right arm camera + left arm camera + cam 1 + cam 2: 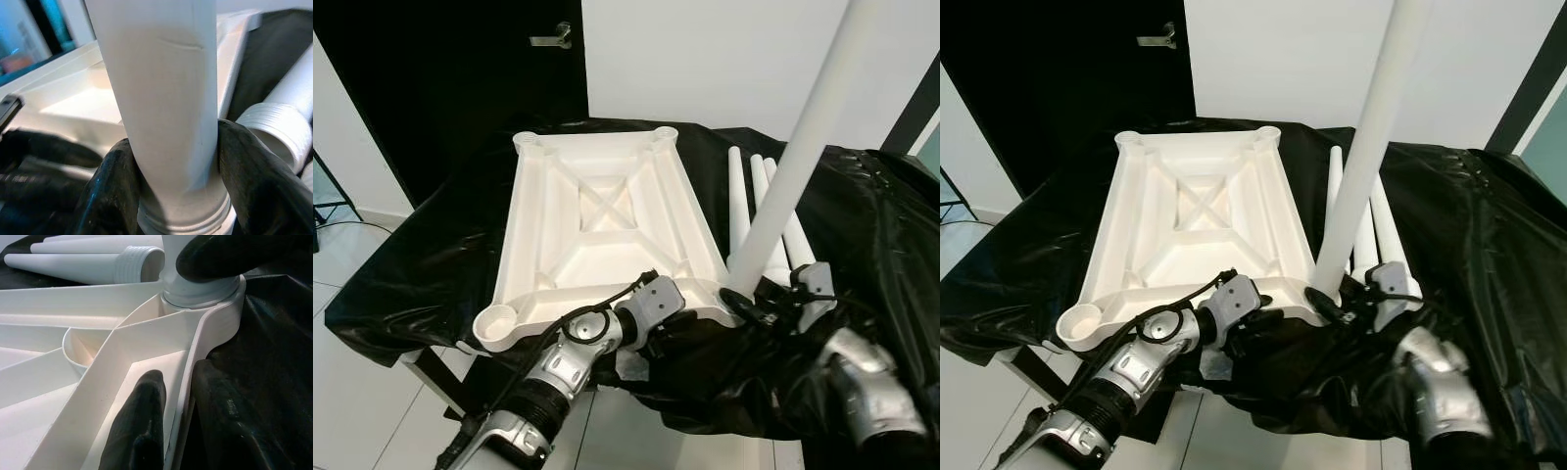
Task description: Building children table
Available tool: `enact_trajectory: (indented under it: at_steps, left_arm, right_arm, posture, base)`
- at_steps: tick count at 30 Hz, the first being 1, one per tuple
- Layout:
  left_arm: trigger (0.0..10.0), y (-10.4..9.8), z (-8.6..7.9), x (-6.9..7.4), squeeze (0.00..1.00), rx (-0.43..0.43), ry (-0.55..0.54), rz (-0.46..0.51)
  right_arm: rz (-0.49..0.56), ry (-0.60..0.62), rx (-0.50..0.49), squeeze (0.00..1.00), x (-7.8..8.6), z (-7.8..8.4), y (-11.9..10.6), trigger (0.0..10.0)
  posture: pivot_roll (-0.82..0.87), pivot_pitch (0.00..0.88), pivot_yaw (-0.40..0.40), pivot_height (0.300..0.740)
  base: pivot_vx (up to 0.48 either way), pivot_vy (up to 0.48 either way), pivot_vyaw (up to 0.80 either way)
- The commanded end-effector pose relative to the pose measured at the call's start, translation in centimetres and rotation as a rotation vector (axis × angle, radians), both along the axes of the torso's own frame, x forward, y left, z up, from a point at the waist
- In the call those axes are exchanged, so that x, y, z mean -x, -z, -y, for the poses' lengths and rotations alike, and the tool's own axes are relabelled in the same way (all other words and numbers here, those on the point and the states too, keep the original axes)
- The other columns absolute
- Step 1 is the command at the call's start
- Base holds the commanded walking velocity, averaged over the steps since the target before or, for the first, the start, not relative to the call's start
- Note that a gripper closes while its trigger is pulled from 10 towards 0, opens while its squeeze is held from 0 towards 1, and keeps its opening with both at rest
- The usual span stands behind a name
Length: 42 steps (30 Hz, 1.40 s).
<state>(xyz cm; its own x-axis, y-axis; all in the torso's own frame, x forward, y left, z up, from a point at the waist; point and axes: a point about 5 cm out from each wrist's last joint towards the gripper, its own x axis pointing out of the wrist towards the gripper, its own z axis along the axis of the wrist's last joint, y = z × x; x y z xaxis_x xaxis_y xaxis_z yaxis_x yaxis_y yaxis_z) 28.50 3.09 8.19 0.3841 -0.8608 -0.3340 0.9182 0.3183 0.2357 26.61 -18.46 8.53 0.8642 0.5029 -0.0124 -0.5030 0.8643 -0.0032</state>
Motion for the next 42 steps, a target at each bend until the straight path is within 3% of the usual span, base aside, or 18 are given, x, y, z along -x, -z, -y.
enact_trajectory:
  at_steps: [1, 2, 5, 7, 11, 12, 13, 15, 16, 20, 21, 22, 28, 31, 34, 40, 41, 42]
  left_arm:
    - [10.0, 2.7, 0.0, 1.6, 0.0, -0.109, 0.083, -0.122]
    - [10.0, 2.7, 0.0, 1.6, 0.0, -0.109, 0.083, -0.122]
    - [10.0, 2.7, 0.2, 1.6, 0.0, -0.107, 0.084, -0.121]
    - [10.0, 2.8, 0.3, 1.6, 0.0, -0.105, 0.085, -0.121]
    - [10.0, 2.8, 0.5, 1.5, 0.0, -0.104, 0.086, -0.121]
    - [10.0, 2.8, 0.6, 1.5, 0.0, -0.103, 0.086, -0.12]
    - [10.0, 2.7, 0.7, 1.5, 0.0, -0.1, 0.085, -0.118]
    - [10.0, 2.7, 0.7, 1.5, 0.0, -0.098, 0.085, -0.117]
    - [10.0, 2.7, 0.8, 1.5, 0.0, -0.094, 0.083, -0.117]
    - [10.0, 2.7, 1.0, 1.6, 0.0, -0.084, 0.076, -0.121]
    - [10.0, 2.8, 1.1, 1.7, 0.0, -0.081, 0.074, -0.123]
    - [10.0, 2.8, 1.1, 1.8, 0.0, -0.078, 0.072, -0.126]
    - [10.0, 3.0, 1.1, 1.8, 0.0, -0.074, 0.067, -0.134]
    - [10.0, 3.0, 1.1, 1.8, 0.0, -0.074, 0.065, -0.134]
    - [10.0, 3.0, 0.9, 1.6, 0.0, -0.075, 0.056, -0.13]
    - [10.0, 2.9, 0.9, 1.5, 0.0, -0.074, 0.05, -0.126]
    - [10.0, 2.9, 0.9, 1.5, 0.0, -0.074, 0.05, -0.126]
    - [10.0, 2.9, 0.9, 1.5, 0.0, -0.074, 0.05, -0.126]
  right_arm:
    - [-0.019, 0.253, -0.043, 0.0, 1.0, -1.7, 1.9, 0.0]
    - [-0.019, 0.253, -0.043, 0.0, 1.0, -1.7, 1.9, 0.0]
    - [0.034, 0.404, -0.083, 0.0, 1.4, -2.7, 1.4, 0.0]
    - [0.051, 0.474, -0.109, 0.0, 0.6, -2.4, 0.9, 0.0]
    - [0.058, 0.485, -0.115, 0.0, 0.0, -2.1, 0.6, 0.0]
    - [0.068, 0.465, -0.105, 0.0, -0.2, -2.5, 0.4, 4.4]
    - [0.075, 0.421, -0.086, 0.0, -0.4, -2.8, 0.2, 10.0]
    - [0.081, 0.397, -0.071, 0.0, -0.6, -3.1, 0.1, 10.0]
    - [0.094, 0.355, -0.058, 1.0, -0.7, -3.0, -0.2, 10.0]
    - [0.108, 0.252, -0.01, 1.0, -1.1, -2.2, -0.9, 10.0]
    - [0.112, 0.18, 0.035, 0.11, -1.3, -1.3, -1.3, 10.0]
    - [0.112, 0.129, 0.069, 0.0, -1.4, -0.7, -1.6, 10.0]
    - [0.055, -0.059, 0.171, 0.0, -1.8, 1.7, -2.2, 10.0]
    - [0.024, -0.112, 0.192, 0.0, -1.7, 2.0, -2.1, 10.0]
    - [-0.065, -0.247, 0.235, 0.0, -1.3, 2.6, -1.7, 10.0]
    - [-0.107, -0.288, 0.235, 0.0, -1.2, 2.8, -1.5, 10.0]
    - [-0.109, -0.298, 0.218, 0.0, -1.3, 2.8, -1.5, 1.5]
    - [-0.109, -0.298, 0.218, 0.0, -1.3, 2.8, -1.5, 1.5]
  posture:
    - [0.25, 0.0, 0.006, 0.74]
    - [0.25, 0.0, 0.006, 0.74]
    - [0.24, 0.0, 0.005, 0.74]
    - [0.24, 0.0, 0.005, 0.74]
    - [0.24, 0.0, 0.002, 0.74]
    - [0.23, 0.0, 0.0, 0.74]
    - [0.23, 0.0, -0.004, 0.74]
    - [0.23, 0.0, -0.008, 0.74]
    - [0.23, 0.0, -0.014, 0.74]
    - [0.23, 0.0, -0.022, 0.74]
    - [0.23, 0.0, -0.028, 0.74]
    - [0.23, 0.0, -0.028, 0.74]
    - [0.23, 0.0, -0.035, 0.74]
    - [0.24, 0.0, -0.037, 0.74]
    - [0.24, 0.0, -0.04, 0.74]
    - [0.24, 0.0, -0.043, 0.74]
    - [0.24, 0.0, -0.041, 0.74]
    - [0.24, 0.0, -0.041, 0.74]
  base:
    - [0.0, 0.0, 0.0]
    - [0.0, 0.0, 0.0]
    - [0.0, 0.0, 0.0]
    - [0.0, 0.0, 0.0]
    - [0.0, 0.0, 0.0]
    - [0.0, 0.0, 0.0]
    - [0.0, 0.0, 0.0]
    - [0.0, 0.0, 0.0]
    - [0.0, 0.0, 0.0]
    - [0.0, 0.0, 0.0]
    - [0.0, 0.0, 0.0]
    - [0.0, 0.0, 0.0]
    - [0.0, 0.0, 0.0]
    - [0.0, 0.0, 0.0]
    - [0.0, 0.0, 0.0]
    - [0.0, 0.0, 0.0]
    - [0.0, 0.0, 0.0]
    - [0.0, 0.0, 0.0]
